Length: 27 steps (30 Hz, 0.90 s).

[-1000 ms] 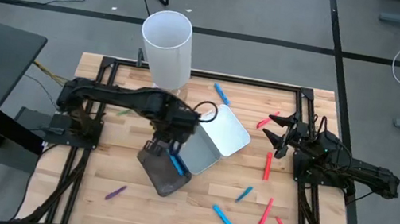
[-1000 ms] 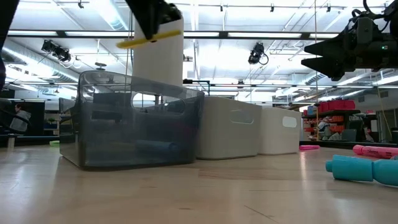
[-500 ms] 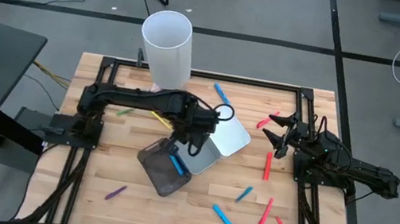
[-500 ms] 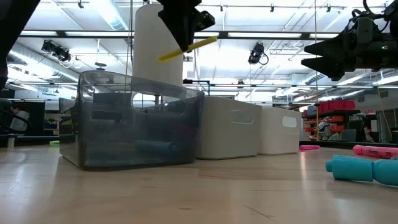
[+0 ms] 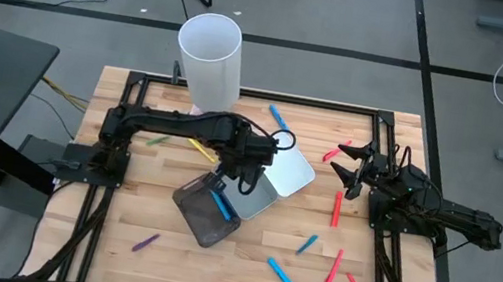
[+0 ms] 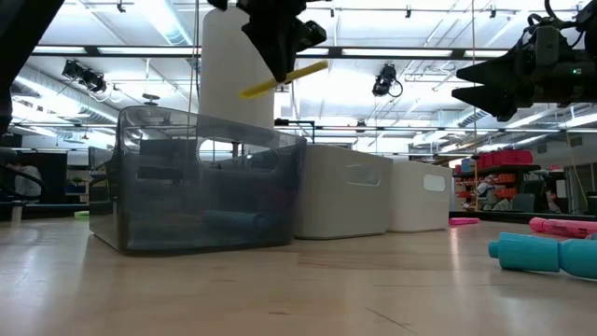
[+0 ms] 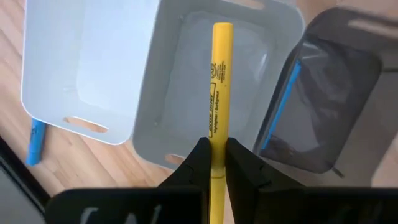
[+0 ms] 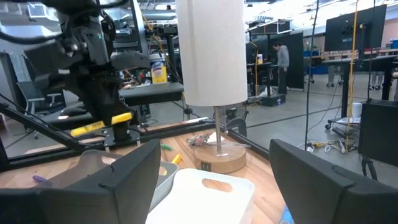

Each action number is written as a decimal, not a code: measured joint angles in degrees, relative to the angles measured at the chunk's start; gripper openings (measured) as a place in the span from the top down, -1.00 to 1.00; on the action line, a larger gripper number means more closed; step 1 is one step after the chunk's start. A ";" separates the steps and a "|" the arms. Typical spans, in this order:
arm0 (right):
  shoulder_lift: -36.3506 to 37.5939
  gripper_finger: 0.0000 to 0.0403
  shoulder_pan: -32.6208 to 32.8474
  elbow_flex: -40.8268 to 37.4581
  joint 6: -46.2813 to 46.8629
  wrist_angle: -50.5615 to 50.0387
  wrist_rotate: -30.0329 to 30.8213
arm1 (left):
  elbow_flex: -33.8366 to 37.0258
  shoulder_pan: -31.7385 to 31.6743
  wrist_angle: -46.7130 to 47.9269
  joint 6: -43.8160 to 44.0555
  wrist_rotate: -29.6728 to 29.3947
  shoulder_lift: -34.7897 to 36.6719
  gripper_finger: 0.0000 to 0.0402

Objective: Pick & Place Markers
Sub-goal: Put the bottom yellow marker into the gray bin

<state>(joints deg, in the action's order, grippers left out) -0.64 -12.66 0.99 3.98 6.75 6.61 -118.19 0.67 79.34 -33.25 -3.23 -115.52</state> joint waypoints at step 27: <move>0.00 -0.50 0.00 0.00 0.00 0.01 0.00 | 23.03 1.46 -20.78 -6.50 1.52 -0.09 0.87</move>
<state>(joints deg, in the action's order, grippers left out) -0.64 -12.66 0.99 3.99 6.75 6.61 -95.16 2.13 58.56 -39.75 -1.71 -115.61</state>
